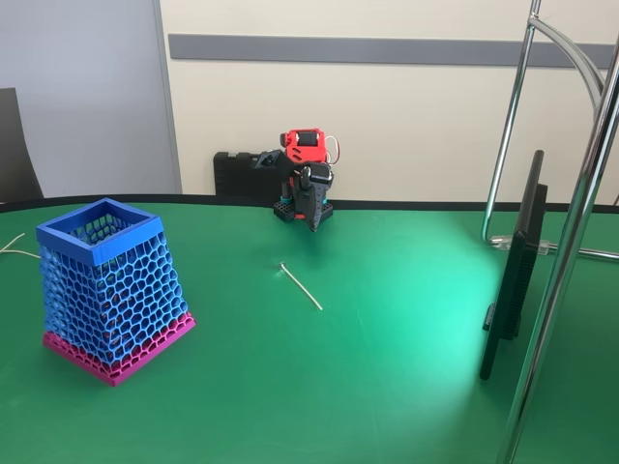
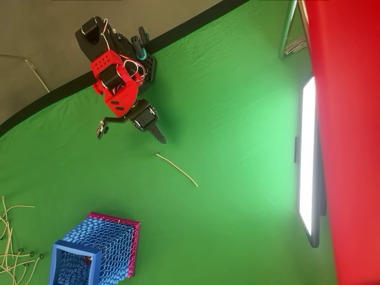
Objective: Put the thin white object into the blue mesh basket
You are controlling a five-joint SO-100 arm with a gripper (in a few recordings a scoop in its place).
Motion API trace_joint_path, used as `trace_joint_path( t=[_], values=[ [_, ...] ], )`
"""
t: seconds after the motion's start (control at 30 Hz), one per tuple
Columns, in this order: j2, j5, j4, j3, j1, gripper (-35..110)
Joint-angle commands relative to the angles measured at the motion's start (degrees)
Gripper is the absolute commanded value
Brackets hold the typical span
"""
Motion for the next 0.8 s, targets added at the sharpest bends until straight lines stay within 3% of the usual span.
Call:
trace_joint_path(
  t=[0.0, 0.5, 0.77],
  values=[
    [0.44, 11.69, -2.46, 0.44, 0.97, 1],
    [0.09, 10.2, -3.16, 0.18, 0.62, 1],
    [-2.37, 8.61, 5.01, -7.82, -2.11, 1]
  ],
)
